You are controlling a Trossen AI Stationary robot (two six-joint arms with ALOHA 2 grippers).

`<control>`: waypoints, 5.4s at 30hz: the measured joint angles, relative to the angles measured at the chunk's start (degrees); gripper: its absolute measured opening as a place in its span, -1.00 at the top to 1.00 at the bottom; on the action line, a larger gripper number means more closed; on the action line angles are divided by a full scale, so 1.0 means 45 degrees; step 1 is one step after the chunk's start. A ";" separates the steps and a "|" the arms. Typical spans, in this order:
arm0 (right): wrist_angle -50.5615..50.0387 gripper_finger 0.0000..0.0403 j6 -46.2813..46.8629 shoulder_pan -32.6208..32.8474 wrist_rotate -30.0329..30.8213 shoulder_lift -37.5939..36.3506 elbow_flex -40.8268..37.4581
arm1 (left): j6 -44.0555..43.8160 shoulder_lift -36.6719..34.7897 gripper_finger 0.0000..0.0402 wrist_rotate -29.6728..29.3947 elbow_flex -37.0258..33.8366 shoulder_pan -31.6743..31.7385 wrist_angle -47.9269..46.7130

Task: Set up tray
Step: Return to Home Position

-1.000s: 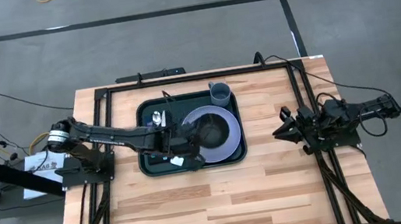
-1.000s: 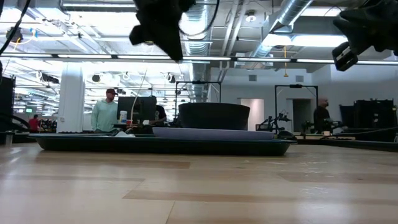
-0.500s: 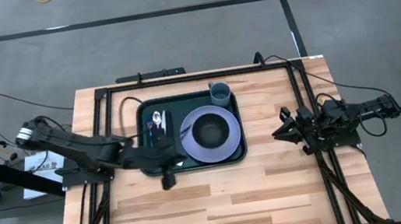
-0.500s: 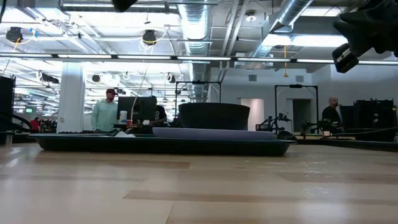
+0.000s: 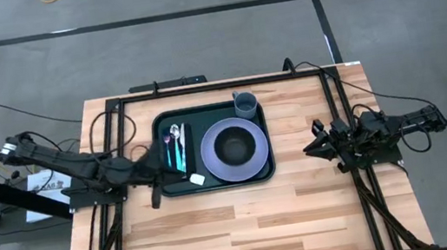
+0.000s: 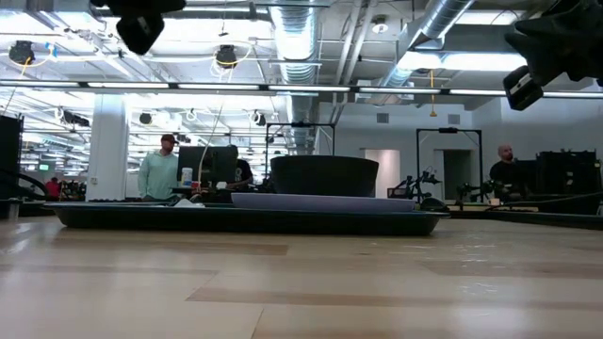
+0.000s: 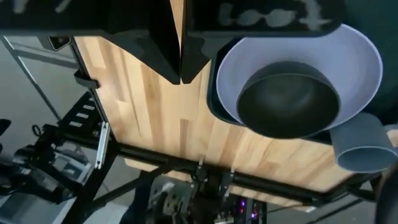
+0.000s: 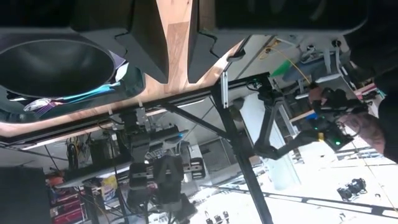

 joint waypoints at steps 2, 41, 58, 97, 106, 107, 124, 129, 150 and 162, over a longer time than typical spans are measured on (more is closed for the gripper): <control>0.0000 0.73 0.0000 0.0000 0.0005 0.0000 0.0000 | 0.0175 -0.0616 1.00 0.0034 -0.0443 0.0000 0.0137; 0.0005 0.73 0.0000 0.0000 0.0010 0.0000 0.0005 | 0.0834 -1.0339 1.00 0.3190 -0.7460 0.1875 0.1419; 0.0005 0.73 0.0000 -0.0003 0.0010 0.0005 0.0005 | 0.4729 -1.0293 1.00 0.2524 -0.7672 0.2319 0.1670; 0.0005 0.73 0.0004 -0.0001 0.0010 0.0005 0.0005 | 0.4727 -0.9598 1.00 0.4088 -0.7968 0.6985 0.2236; 0.0005 0.73 0.0000 -0.0001 0.0010 0.0004 0.0005 | 0.3755 -0.9598 1.00 0.4044 -0.7978 0.6980 0.2233; 0.0005 0.73 0.0004 0.0000 0.0010 0.0004 0.0005 | 0.3360 -0.9598 1.00 0.4012 -0.7978 0.6980 0.2233; 0.0005 0.73 0.0000 -0.0002 0.0010 0.0005 0.0005 | 0.6351 -0.9438 1.00 0.3992 -0.7988 0.6989 0.2229; 0.0005 0.73 0.0000 -0.0003 0.0010 0.0005 0.0005 | 0.6387 -0.9434 1.00 0.3948 -0.7988 0.6989 0.2229; 0.0005 0.73 0.0004 0.0000 0.0010 0.0005 0.0005 | 0.3625 -0.9438 1.00 0.3958 -0.7988 0.6989 0.2229; 0.0005 0.73 0.0000 0.0000 0.0010 0.0002 0.0005 | 0.3620 -0.9438 1.00 0.3958 -0.7988 0.6989 0.2229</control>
